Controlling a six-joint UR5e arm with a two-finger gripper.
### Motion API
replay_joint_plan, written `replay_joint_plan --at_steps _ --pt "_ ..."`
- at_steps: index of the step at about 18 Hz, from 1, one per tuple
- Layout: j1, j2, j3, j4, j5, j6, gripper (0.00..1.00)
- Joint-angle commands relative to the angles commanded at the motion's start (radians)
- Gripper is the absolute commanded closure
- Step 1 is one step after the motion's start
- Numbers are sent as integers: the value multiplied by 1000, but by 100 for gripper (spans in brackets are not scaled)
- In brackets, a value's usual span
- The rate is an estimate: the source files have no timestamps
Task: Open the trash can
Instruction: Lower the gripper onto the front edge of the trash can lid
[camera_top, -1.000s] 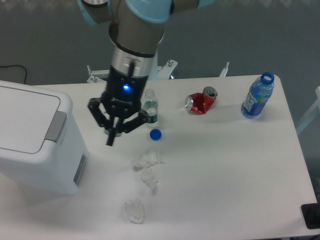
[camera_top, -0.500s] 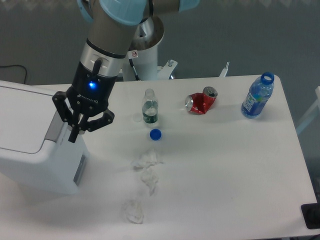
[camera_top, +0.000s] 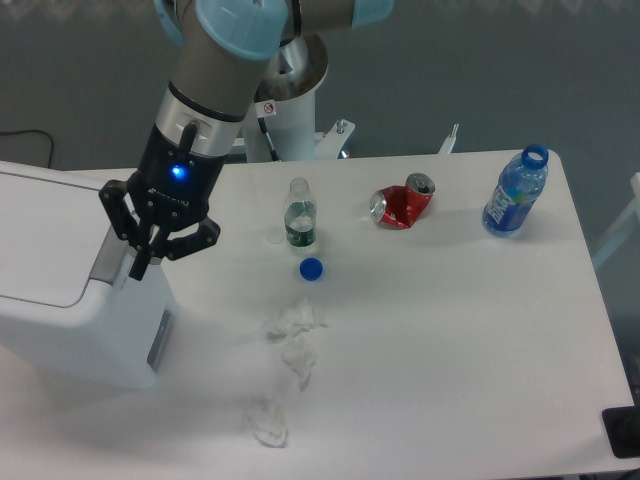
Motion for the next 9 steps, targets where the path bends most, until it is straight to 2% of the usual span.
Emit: replay_joint_plan --at_steps 9 --pt "-17 6 -18 2 2 0 92"
